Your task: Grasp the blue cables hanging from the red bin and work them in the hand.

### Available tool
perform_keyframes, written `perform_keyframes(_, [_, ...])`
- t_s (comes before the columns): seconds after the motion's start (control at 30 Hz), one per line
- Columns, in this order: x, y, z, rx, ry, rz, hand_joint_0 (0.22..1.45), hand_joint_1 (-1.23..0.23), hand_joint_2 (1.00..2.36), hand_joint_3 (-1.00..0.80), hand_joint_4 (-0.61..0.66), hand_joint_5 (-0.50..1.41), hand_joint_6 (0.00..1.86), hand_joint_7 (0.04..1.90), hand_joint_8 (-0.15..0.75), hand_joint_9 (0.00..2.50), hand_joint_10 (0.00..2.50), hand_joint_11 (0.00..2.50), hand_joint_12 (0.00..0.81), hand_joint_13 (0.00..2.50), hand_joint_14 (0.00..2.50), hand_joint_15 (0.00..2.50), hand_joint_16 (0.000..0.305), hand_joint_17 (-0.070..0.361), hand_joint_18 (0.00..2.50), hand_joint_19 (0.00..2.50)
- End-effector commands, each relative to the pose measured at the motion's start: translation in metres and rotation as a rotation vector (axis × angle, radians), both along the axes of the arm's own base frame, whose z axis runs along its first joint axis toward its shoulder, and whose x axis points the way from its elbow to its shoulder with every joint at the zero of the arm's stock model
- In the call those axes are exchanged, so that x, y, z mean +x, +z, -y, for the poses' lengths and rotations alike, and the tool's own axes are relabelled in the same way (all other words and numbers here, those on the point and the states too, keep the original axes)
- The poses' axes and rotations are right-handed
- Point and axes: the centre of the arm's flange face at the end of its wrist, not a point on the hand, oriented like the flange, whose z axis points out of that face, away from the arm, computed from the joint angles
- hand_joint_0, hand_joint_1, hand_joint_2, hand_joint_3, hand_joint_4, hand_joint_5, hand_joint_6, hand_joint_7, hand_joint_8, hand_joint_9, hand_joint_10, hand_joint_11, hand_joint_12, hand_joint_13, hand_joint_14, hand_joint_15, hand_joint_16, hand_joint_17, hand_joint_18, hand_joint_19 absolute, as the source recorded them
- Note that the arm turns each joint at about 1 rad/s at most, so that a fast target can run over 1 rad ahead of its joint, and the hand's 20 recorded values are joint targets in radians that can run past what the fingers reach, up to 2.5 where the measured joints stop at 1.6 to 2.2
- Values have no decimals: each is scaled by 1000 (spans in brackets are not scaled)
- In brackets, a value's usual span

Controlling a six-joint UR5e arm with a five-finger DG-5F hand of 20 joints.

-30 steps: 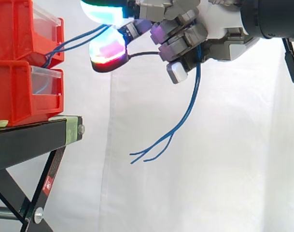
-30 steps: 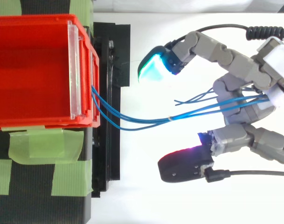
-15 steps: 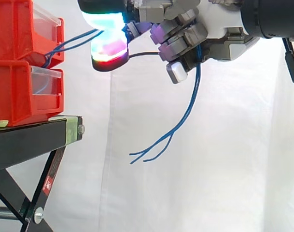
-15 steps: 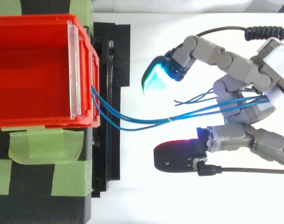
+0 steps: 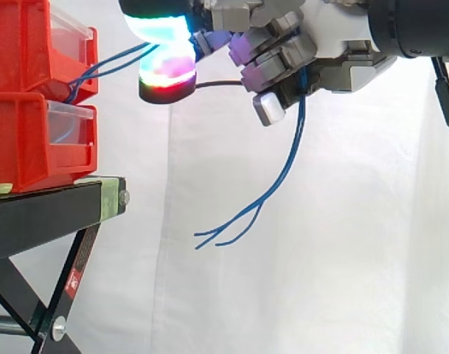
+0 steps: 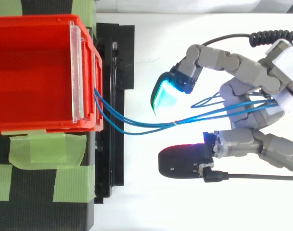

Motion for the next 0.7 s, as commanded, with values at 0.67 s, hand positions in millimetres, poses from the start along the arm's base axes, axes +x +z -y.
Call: perform_keyframes(0.67, [-1, 0, -8, 71, 17, 51, 923, -634, 1008, -822, 230, 384, 98, 1438, 580, 1706, 2500, 2500, 706, 2097, 2500, 2148, 210, 158, 2500, 766])
